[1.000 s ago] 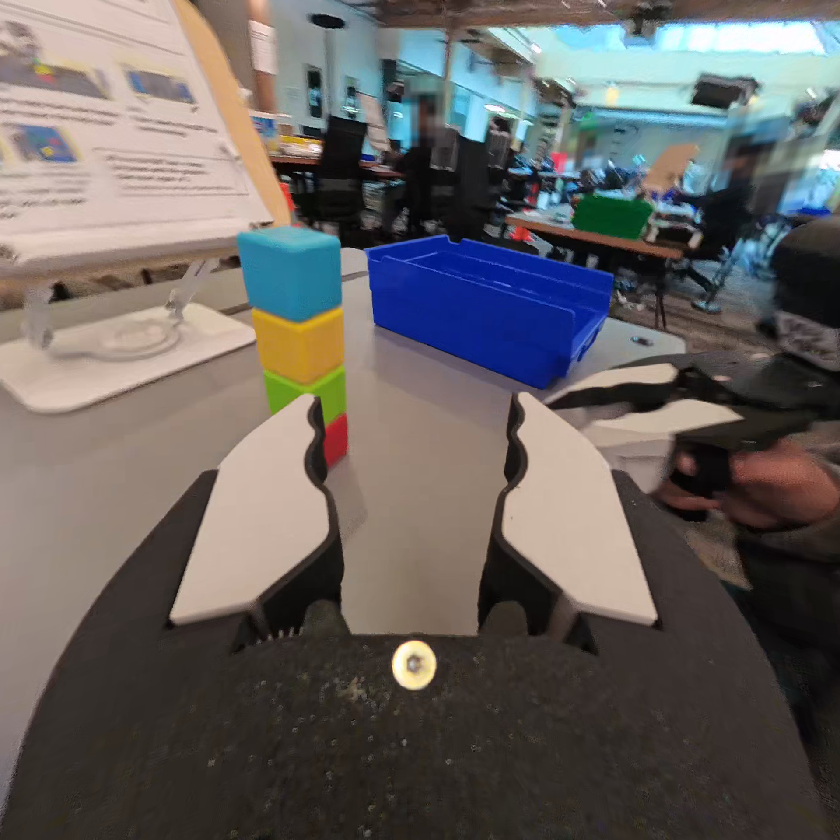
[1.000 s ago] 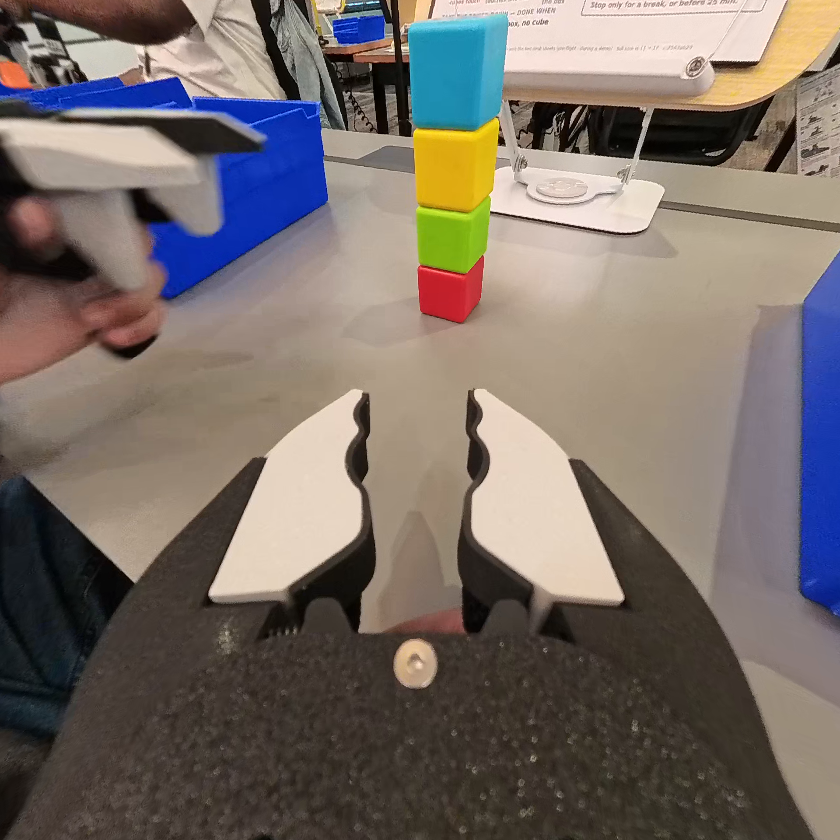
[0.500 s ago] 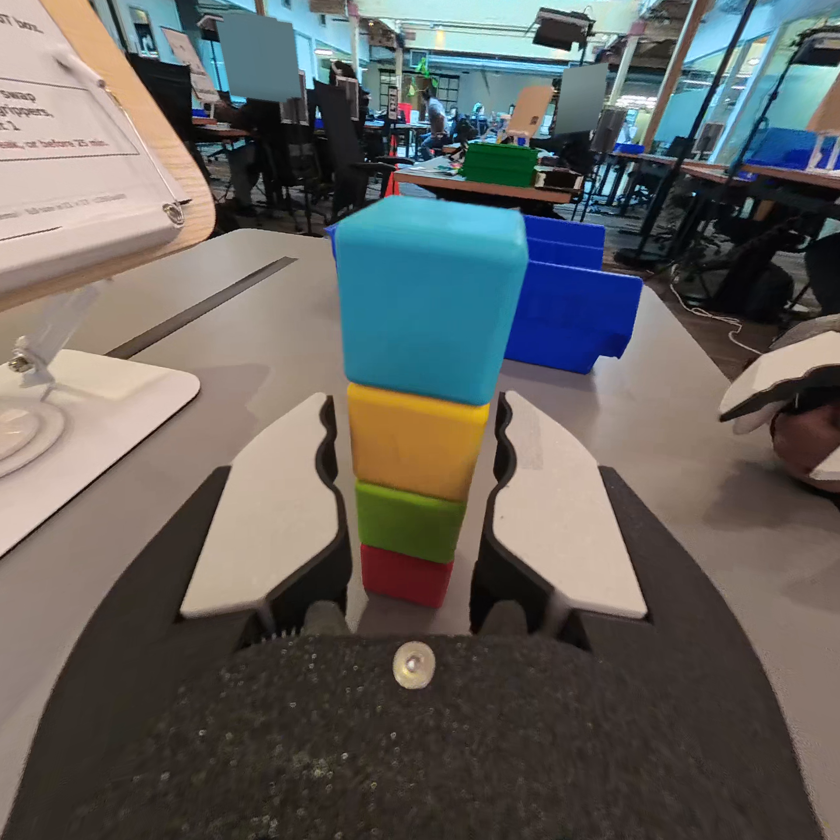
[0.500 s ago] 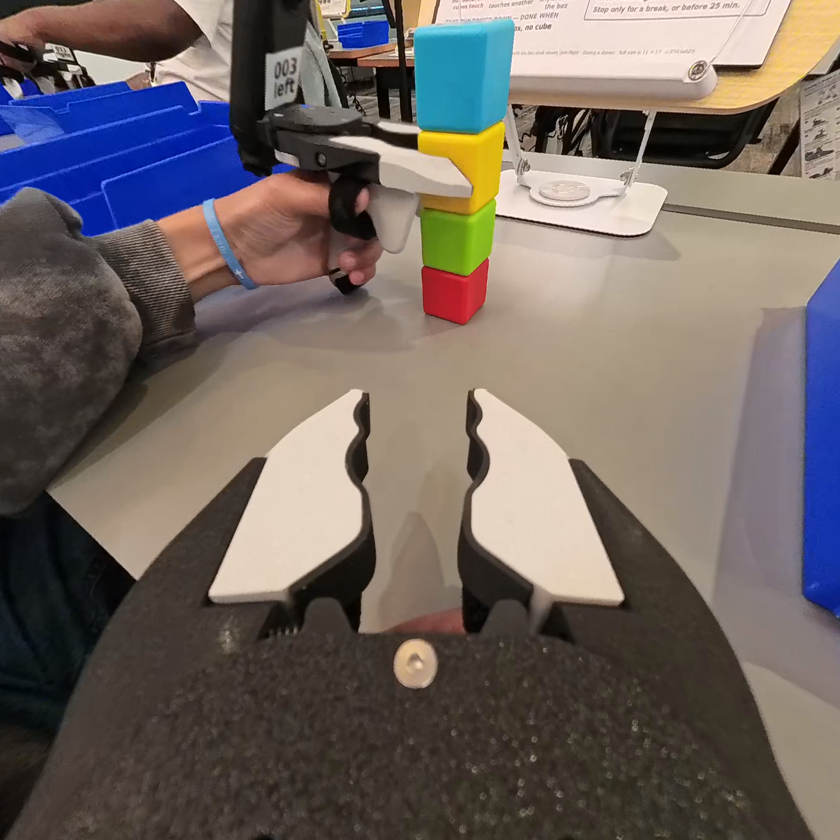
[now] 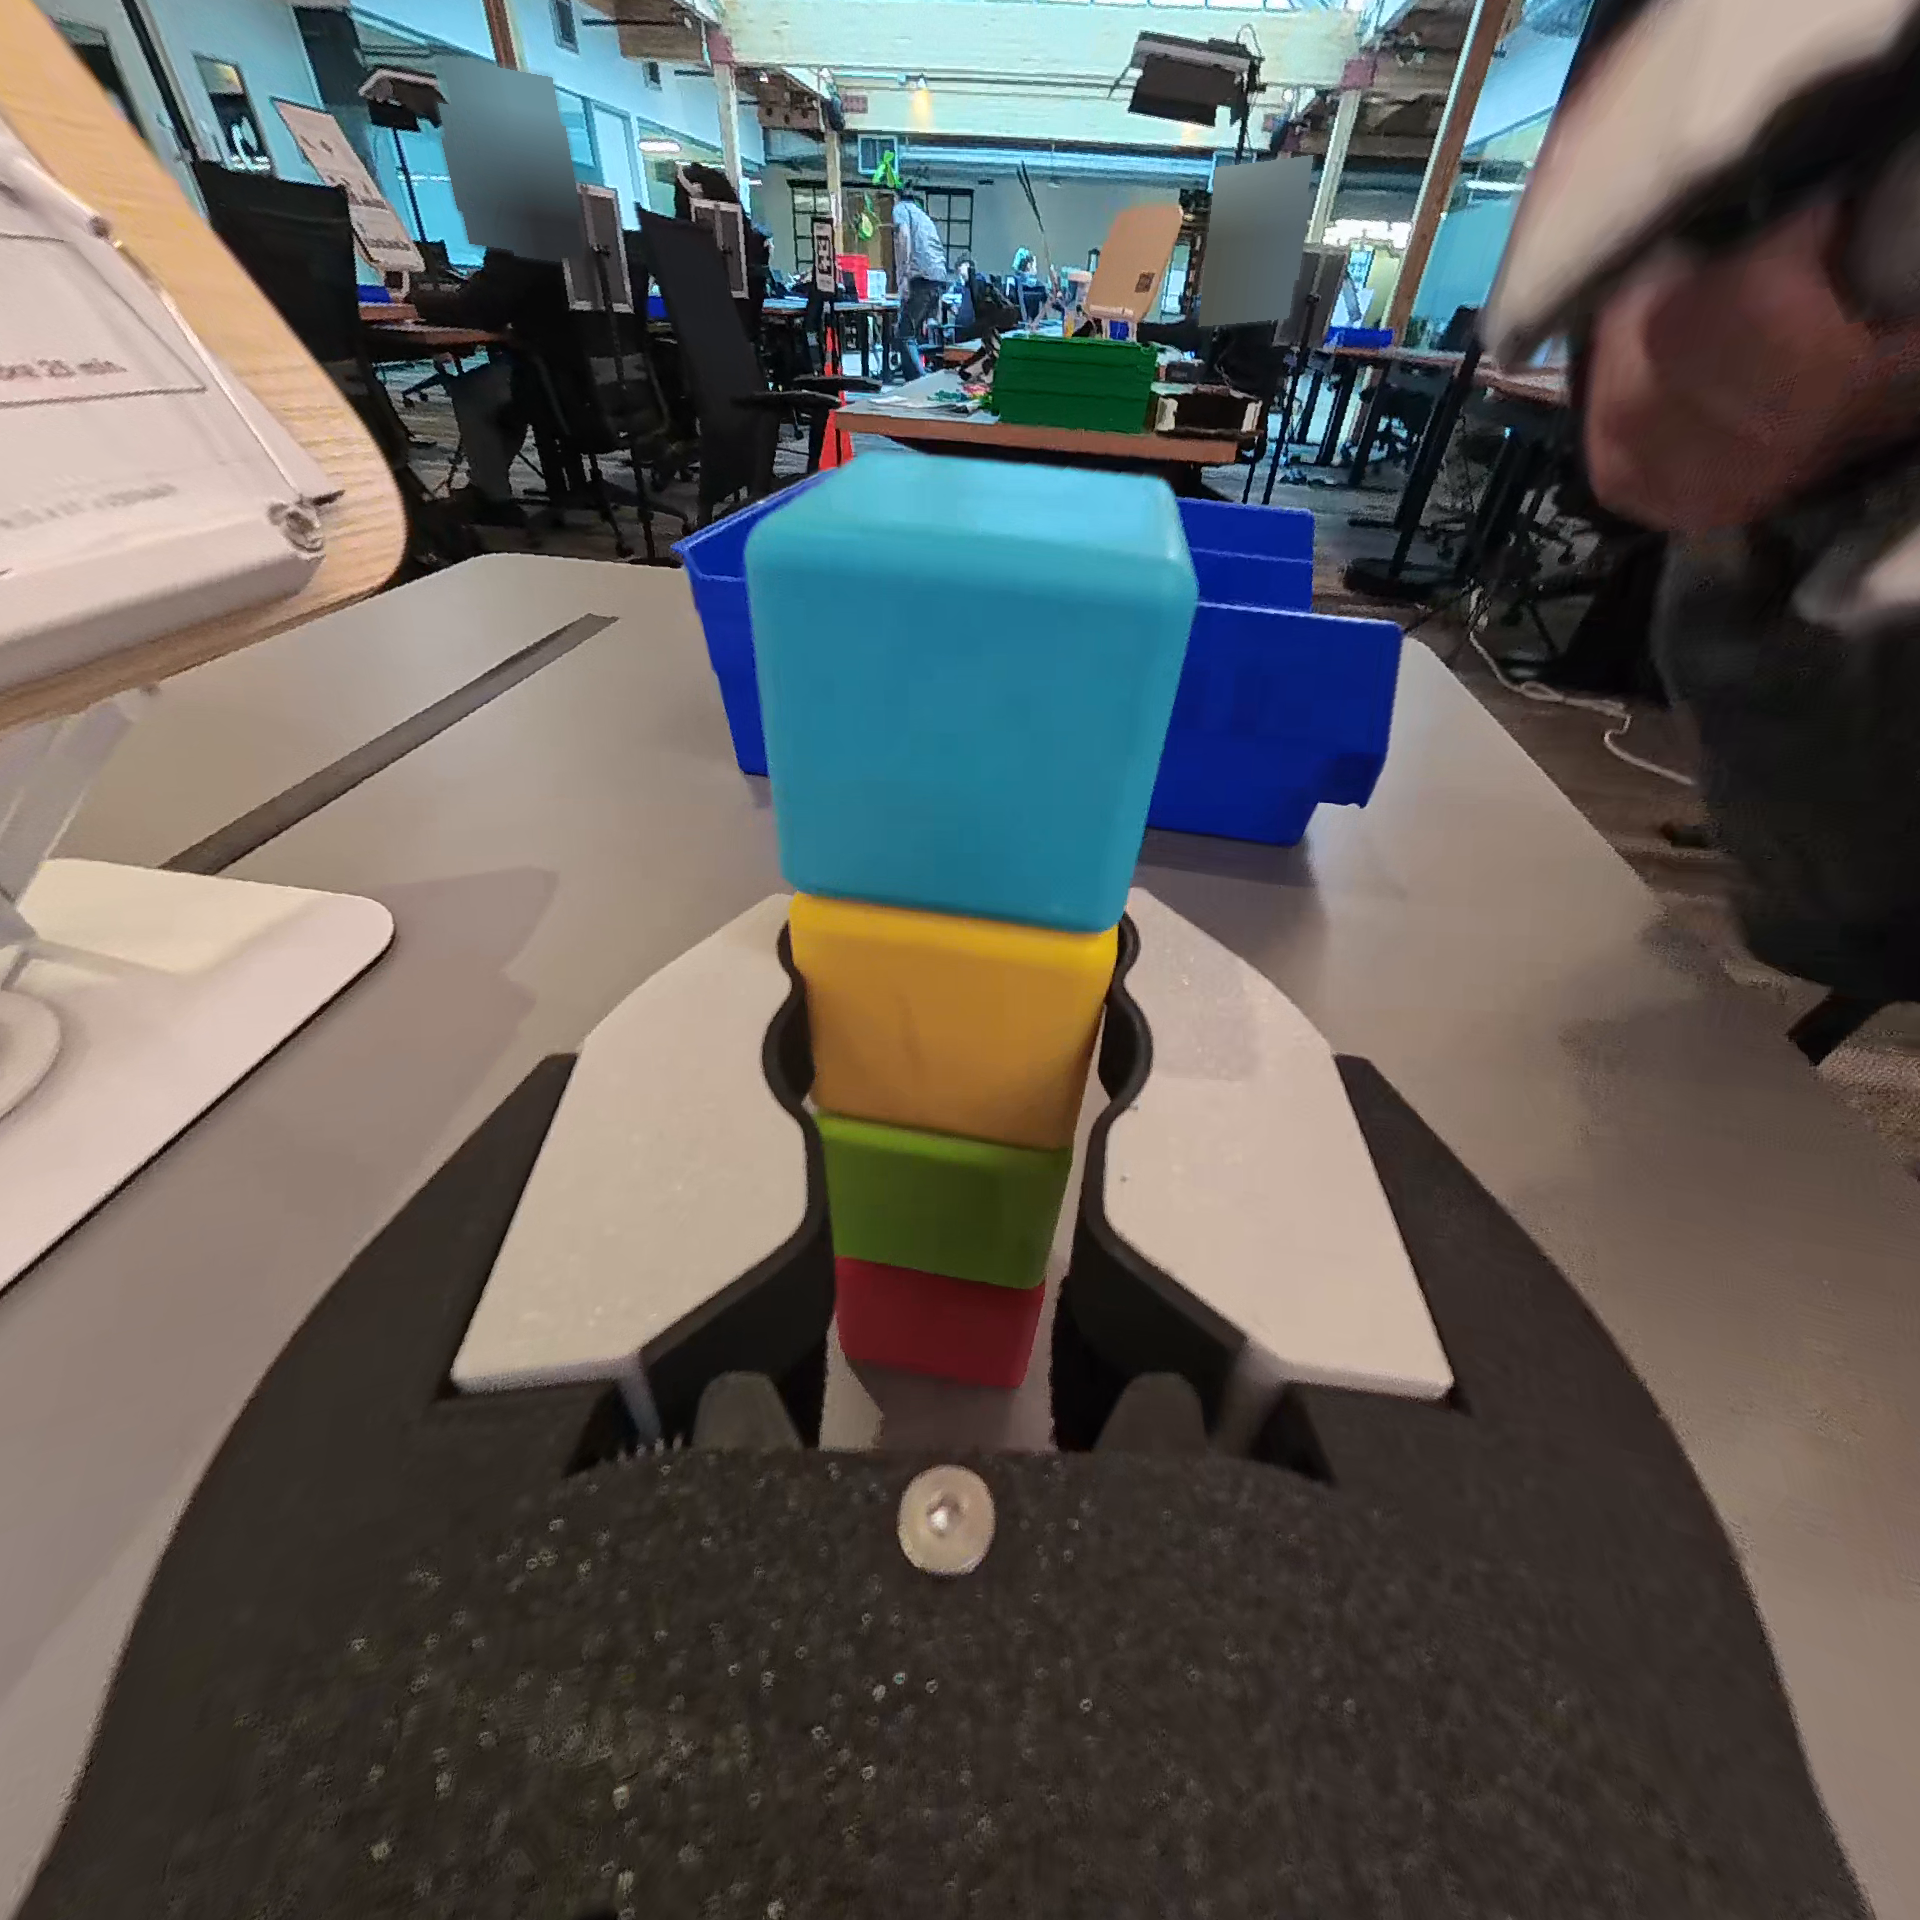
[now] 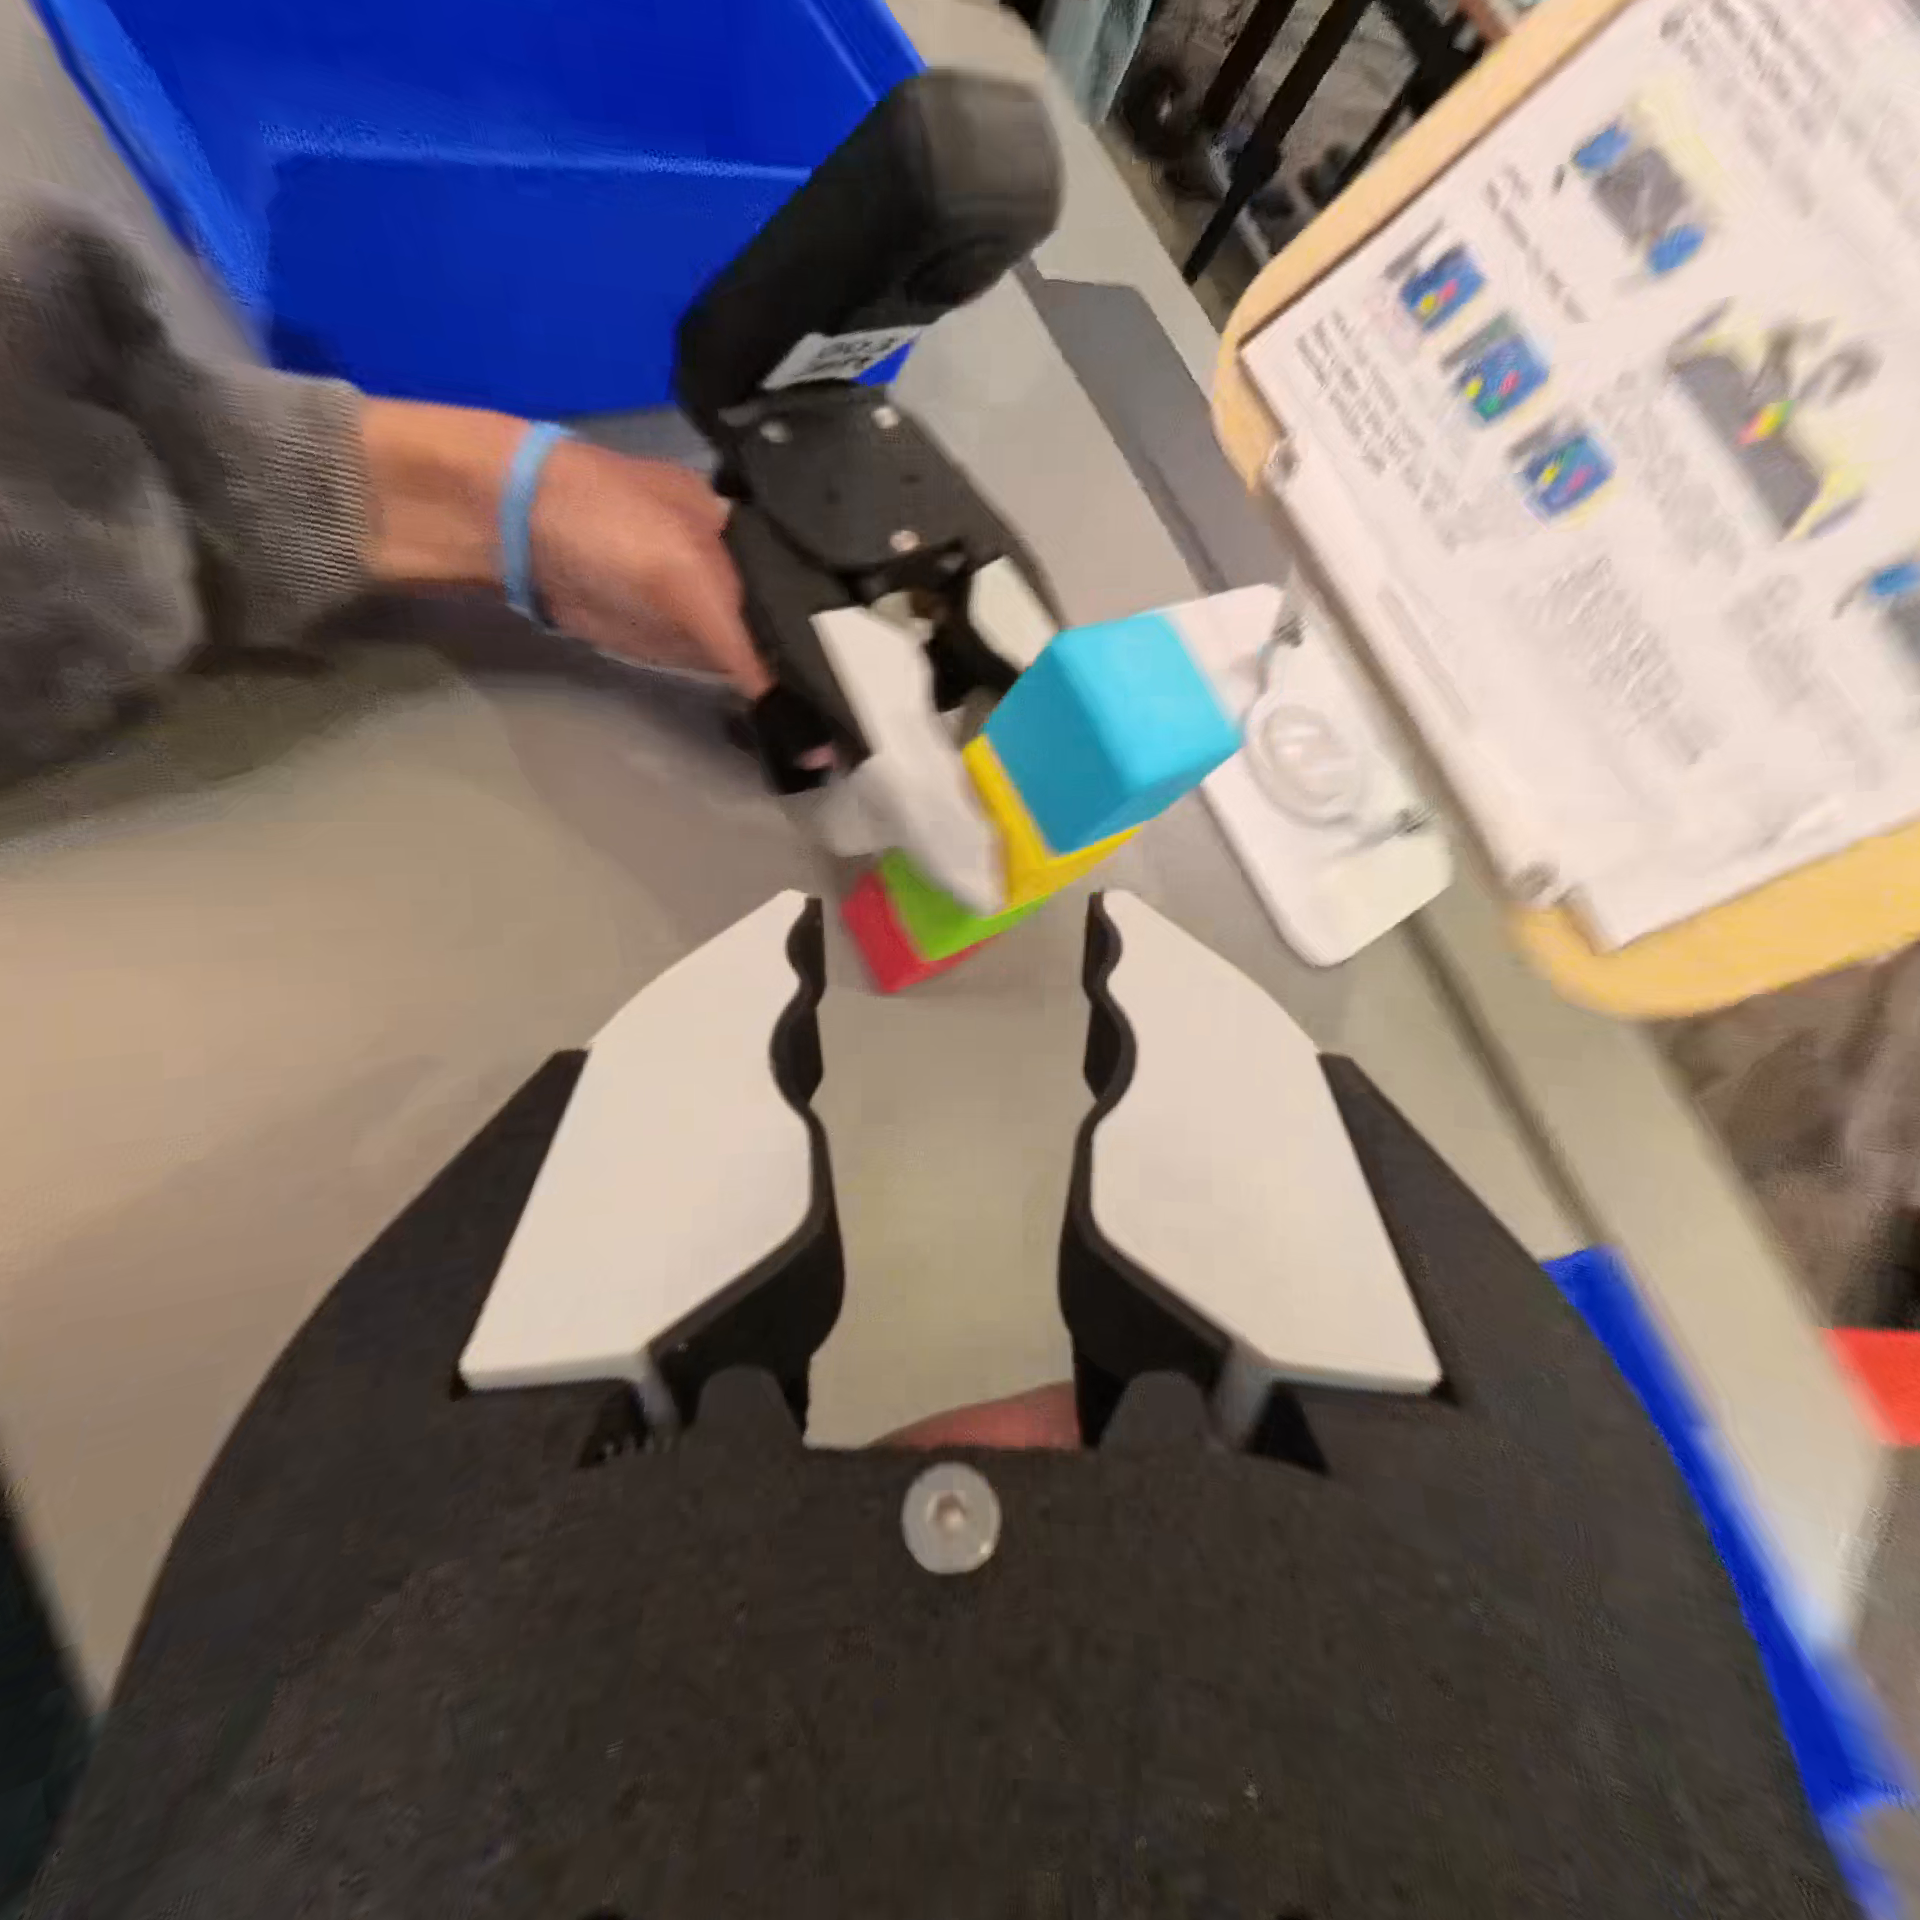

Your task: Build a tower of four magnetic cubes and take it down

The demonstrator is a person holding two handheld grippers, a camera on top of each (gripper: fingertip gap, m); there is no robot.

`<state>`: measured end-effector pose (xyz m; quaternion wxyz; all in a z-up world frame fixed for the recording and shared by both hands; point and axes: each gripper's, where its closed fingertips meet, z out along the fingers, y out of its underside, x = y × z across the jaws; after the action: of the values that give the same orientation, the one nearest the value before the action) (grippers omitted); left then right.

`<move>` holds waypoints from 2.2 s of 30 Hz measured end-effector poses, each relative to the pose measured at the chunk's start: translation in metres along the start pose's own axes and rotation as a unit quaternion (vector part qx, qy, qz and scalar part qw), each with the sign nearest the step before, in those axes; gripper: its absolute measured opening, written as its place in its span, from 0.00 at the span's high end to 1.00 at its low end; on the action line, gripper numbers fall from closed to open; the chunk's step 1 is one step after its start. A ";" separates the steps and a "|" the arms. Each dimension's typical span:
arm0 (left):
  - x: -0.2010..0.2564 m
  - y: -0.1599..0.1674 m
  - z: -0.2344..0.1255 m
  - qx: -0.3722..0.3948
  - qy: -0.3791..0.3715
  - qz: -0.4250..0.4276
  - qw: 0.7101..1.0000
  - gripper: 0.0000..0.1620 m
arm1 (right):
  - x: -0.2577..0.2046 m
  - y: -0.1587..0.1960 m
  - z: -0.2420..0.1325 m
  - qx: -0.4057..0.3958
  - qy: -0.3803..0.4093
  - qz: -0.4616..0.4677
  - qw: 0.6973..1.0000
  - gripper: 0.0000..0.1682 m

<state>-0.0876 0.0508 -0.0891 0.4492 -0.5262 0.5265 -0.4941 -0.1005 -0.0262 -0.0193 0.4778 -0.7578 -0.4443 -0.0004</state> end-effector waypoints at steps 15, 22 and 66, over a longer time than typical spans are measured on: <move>0.000 0.000 0.000 -0.001 0.008 -0.002 1.000 0.68 | 0.038 0.005 0.081 -0.251 -0.248 -0.129 0.927 0.71; 0.001 0.001 0.000 -0.001 0.007 0.003 1.000 0.68 | 0.073 -0.043 0.048 -0.128 -0.208 -0.071 0.967 0.71; 0.000 -0.029 -0.021 0.052 -0.007 -0.003 0.999 0.55 | 0.174 0.166 -0.098 -0.065 0.237 0.315 0.917 0.64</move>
<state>-0.1055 0.0532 -0.0579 0.4778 -0.5072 0.4954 -0.5187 0.1583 -0.0044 -0.0127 0.4937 -0.8658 -0.0560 -0.0584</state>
